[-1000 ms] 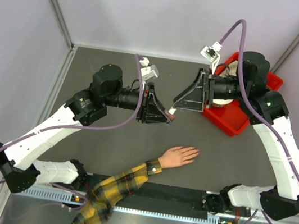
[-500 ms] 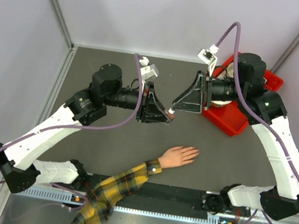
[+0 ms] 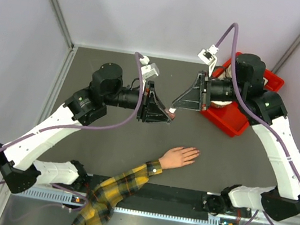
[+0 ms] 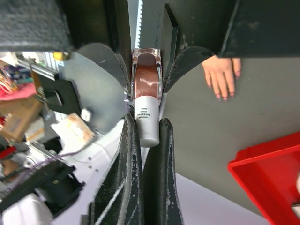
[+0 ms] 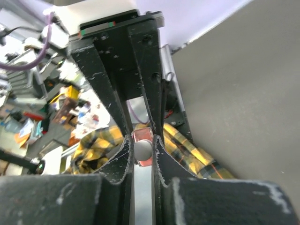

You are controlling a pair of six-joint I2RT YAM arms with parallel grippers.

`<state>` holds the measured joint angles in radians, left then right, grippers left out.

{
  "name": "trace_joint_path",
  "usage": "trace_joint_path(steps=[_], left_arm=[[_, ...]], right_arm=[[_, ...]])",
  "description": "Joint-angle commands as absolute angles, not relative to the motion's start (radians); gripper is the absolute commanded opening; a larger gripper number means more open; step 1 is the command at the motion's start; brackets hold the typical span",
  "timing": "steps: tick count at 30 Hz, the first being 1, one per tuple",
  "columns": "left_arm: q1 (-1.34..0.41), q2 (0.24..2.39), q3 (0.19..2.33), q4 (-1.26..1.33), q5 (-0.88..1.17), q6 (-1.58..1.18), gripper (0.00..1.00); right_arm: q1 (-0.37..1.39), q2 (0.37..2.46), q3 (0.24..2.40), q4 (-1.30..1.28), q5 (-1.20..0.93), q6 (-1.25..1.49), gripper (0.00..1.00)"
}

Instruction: Paint the nails

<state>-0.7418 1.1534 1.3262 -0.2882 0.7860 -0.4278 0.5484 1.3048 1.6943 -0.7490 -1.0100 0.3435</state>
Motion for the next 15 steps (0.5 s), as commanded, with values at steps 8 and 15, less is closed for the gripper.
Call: trace_joint_path(steps=[8,15], left_arm=[[-0.827,1.189,1.307,-0.047,-0.277,-0.056,0.00],[-0.845,1.337,1.267,0.210,-0.376,0.022,0.00]], right_arm=[[0.833,1.376,1.876,-1.023,0.100,0.746,0.00],[0.925,1.497,2.029,-1.032,0.299,0.855,0.00]])
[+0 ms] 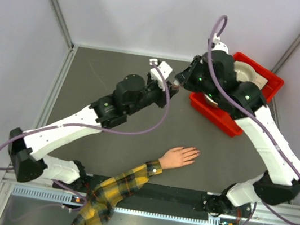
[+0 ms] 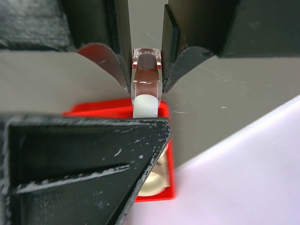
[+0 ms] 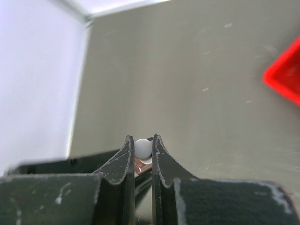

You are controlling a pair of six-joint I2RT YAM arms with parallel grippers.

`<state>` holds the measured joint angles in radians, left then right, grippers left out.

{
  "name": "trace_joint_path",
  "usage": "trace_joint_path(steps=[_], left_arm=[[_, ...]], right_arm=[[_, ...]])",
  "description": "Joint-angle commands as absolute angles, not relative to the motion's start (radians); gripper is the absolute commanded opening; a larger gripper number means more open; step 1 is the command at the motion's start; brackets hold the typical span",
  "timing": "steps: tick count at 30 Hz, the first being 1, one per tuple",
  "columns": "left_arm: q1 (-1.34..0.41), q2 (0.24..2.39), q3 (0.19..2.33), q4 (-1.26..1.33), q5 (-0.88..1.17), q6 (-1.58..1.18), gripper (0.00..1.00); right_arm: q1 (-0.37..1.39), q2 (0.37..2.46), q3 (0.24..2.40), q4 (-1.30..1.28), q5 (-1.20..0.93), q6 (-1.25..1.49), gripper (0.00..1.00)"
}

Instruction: Paint the nails

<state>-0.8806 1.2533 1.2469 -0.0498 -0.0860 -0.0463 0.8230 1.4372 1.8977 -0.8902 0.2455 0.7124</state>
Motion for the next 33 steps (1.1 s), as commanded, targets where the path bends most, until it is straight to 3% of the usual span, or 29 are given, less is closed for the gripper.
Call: trace_joint_path(steps=[1,2,4,5,8,10,11,18,25,27,33], left_arm=[[-0.845,1.333,1.264,0.196,-0.368,0.006,0.00],[-0.844,1.322,1.253,0.193,-0.368,-0.056,0.00],[-0.825,1.261,1.208,0.169,-0.289,-0.087,0.00],[-0.809,1.234,1.200,0.144,-0.194,-0.113,0.00],[-0.775,1.107,1.195,0.011,-0.011,-0.178,0.00],[-0.750,1.046,1.184,-0.050,0.087,-0.268,0.00],[-0.726,0.993,1.178,-0.076,0.198,-0.296,0.00],[-0.684,0.963,1.230,-0.187,0.645,-0.431,0.00],[-0.667,1.054,1.278,-0.109,0.929,-0.544,0.00],[-0.666,1.078,1.281,-0.088,0.959,-0.564,0.00],[-0.657,1.091,1.281,-0.058,0.973,-0.560,0.00]], right_arm=[[0.925,1.497,2.036,-1.010,0.284,0.847,0.00],[0.925,1.494,2.037,-1.011,0.273,0.830,0.00],[0.920,1.482,2.051,-1.002,0.224,0.772,0.16],[0.919,1.453,2.051,-1.006,0.209,0.706,0.34],[0.847,1.346,1.974,-0.890,0.006,0.548,0.69],[0.789,1.301,1.932,-0.847,-0.142,0.502,0.79],[0.713,1.290,1.928,-0.830,-0.313,0.464,0.82],[0.641,1.325,1.957,-0.793,-0.851,0.337,0.83],[0.641,1.348,1.922,-0.680,-1.058,0.379,0.74],[0.641,1.358,1.911,-0.675,-1.092,0.393,0.63],[0.641,1.345,1.856,-0.750,-1.103,0.330,0.52]])
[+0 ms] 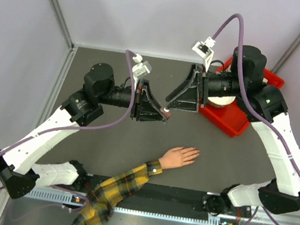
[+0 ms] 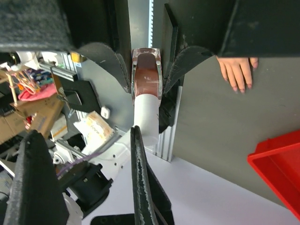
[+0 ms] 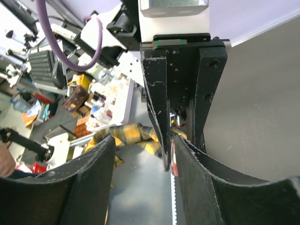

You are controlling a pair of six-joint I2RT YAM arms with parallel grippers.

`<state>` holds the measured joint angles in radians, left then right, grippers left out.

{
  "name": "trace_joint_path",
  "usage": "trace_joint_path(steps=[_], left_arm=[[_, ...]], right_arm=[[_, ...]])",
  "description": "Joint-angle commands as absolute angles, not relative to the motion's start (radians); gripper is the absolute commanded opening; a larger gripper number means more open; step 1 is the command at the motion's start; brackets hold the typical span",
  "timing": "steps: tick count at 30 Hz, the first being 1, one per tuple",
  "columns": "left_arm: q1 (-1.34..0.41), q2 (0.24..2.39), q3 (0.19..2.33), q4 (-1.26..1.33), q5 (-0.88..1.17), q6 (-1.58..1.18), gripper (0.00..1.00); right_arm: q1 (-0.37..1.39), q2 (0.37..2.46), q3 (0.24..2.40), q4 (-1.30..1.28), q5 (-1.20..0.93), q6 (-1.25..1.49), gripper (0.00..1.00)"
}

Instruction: Paint the nails

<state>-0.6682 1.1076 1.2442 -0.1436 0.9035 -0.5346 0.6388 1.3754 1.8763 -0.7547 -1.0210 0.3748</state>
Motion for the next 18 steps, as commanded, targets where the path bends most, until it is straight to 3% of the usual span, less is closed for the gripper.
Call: trace_joint_path(steps=[1,4,8,11,12,16,18], left_arm=[[-0.655,1.091,1.282,-0.058,0.976,-0.563,0.00],[-0.655,1.094,1.281,-0.049,0.983,-0.572,0.00],[-0.657,1.094,1.282,-0.049,1.003,-0.589,0.00],[-0.655,1.091,1.281,-0.058,1.011,-0.589,0.00],[-0.657,1.091,1.281,-0.064,1.003,-0.581,0.00],[-0.655,1.103,1.301,-0.081,0.999,-0.568,0.00],[-0.655,1.108,1.302,-0.075,1.000,-0.572,0.00]], right_arm=[[0.641,1.341,1.844,-0.753,-1.095,0.324,0.52],[0.641,1.322,1.804,-0.768,-1.051,0.301,0.52],[0.641,1.313,1.815,-0.819,-0.886,0.261,0.69],[0.641,1.312,1.822,-0.810,-0.854,0.271,0.73],[0.643,1.312,1.816,-0.778,-0.883,0.284,0.72],[0.641,1.302,1.781,-0.716,-1.026,0.336,0.44],[0.641,1.301,1.769,-0.719,-1.042,0.331,0.41]])
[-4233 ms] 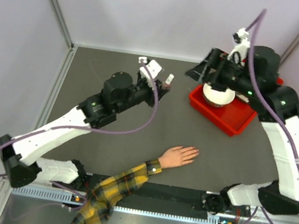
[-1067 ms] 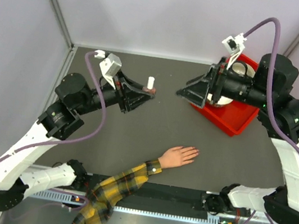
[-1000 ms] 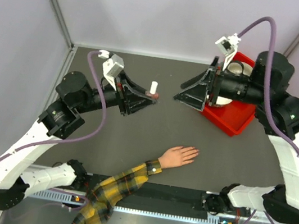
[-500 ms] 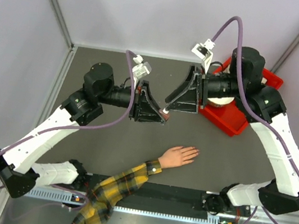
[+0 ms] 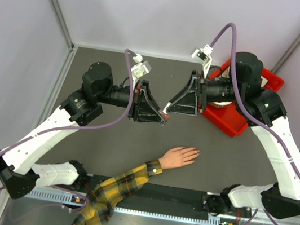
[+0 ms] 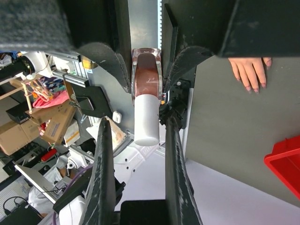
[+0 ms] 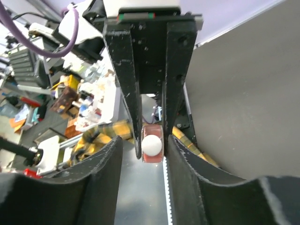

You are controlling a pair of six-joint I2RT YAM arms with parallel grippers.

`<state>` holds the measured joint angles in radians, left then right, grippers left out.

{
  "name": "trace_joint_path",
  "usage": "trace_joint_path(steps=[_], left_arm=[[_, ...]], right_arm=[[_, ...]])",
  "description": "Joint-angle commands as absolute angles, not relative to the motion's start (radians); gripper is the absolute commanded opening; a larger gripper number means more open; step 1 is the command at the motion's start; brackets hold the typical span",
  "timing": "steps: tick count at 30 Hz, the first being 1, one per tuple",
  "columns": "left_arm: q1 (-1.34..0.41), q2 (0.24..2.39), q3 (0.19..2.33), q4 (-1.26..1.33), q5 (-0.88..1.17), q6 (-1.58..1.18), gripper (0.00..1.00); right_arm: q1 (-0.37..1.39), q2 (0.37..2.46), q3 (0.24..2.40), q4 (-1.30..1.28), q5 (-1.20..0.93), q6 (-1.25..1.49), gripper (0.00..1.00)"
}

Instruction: Paint the nails

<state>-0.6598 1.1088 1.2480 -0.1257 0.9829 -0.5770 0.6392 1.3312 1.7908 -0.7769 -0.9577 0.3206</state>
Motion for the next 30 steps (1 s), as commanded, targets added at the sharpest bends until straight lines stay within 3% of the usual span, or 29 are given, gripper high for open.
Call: trace_joint_path(steps=[1,3,6,7,10,14,21,26,30], left_arm=[[-0.655,1.109,1.304,-0.075,1.002,-0.572,0.00],[-0.655,1.111,1.305,-0.074,1.005,-0.572,0.00],[-0.655,1.112,1.321,-0.103,0.983,-0.542,0.00],[-0.655,1.115,1.328,-0.148,0.938,-0.523,0.00],[-0.657,1.109,1.365,-0.231,0.787,-0.408,0.00],[-0.658,1.094,1.352,-0.236,0.402,-0.296,0.00],[-0.831,1.159,1.241,0.051,-0.238,-0.008,0.00],[-0.857,1.246,1.253,0.129,-0.227,-0.052,0.00],[-0.862,1.203,1.215,0.126,-0.206,-0.113,0.00]], right_arm=[[0.643,1.301,1.767,-0.718,-1.060,0.330,0.39],[0.641,1.308,1.764,-0.716,-1.072,0.331,0.33],[0.643,1.318,1.767,-0.724,-1.066,0.334,0.02],[0.641,1.319,1.770,-0.730,-1.043,0.334,0.00],[0.644,1.313,1.772,-0.738,-0.936,0.359,0.00],[0.699,1.293,1.738,-0.672,-0.708,0.452,0.00],[0.866,1.335,1.801,-0.865,0.111,0.735,0.00],[0.963,1.413,1.949,-0.968,0.308,0.764,0.00],[0.963,1.391,1.937,-0.967,0.289,0.789,0.03]])
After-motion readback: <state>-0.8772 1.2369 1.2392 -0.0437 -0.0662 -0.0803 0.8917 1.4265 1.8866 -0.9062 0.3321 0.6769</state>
